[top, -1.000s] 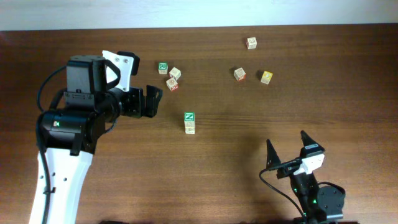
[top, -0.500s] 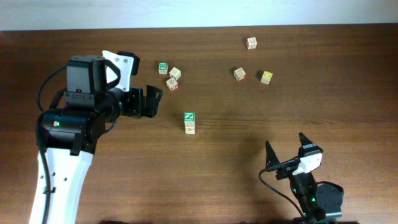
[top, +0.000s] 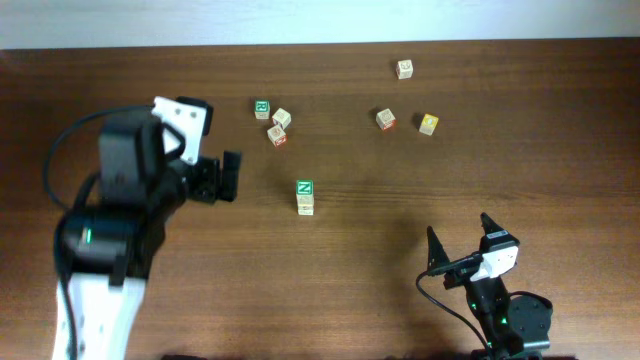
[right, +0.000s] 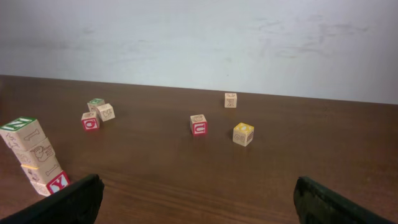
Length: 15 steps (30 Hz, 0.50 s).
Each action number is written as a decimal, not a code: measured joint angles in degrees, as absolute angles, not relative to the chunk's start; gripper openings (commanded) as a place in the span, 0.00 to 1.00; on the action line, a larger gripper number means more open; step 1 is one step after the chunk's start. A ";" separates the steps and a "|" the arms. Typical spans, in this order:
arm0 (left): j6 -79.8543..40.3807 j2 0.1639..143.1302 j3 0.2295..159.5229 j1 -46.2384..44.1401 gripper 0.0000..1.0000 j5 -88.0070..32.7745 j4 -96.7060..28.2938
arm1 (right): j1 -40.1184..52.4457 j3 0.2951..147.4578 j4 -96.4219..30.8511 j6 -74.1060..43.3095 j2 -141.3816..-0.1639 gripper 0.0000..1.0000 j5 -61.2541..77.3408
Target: Rotate 4 blocks
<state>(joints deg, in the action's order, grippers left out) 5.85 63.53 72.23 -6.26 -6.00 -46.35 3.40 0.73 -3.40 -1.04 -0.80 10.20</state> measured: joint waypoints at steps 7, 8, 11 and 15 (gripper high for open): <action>10.33 35.66 42.22 -1.89 0.99 -4.60 -22.85 | 3.40 0.73 -3.42 -1.04 -0.80 0.98 10.20; 10.55 32.25 38.13 -1.50 0.99 -4.40 -20.97 | 3.40 0.73 -3.40 -1.04 -0.80 0.98 10.22; 10.98 22.65 26.76 -0.58 0.99 -3.97 -13.78 | 3.40 0.73 -3.40 -1.04 -0.80 0.98 10.22; 11.18 12.45 15.03 -0.01 0.99 -3.55 -7.81 | 3.40 0.73 -3.42 -1.04 -0.80 0.98 10.20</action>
<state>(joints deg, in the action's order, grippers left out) 11.18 12.45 15.03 -0.01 -3.55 -7.81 3.40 0.73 -3.42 -1.04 -0.80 10.20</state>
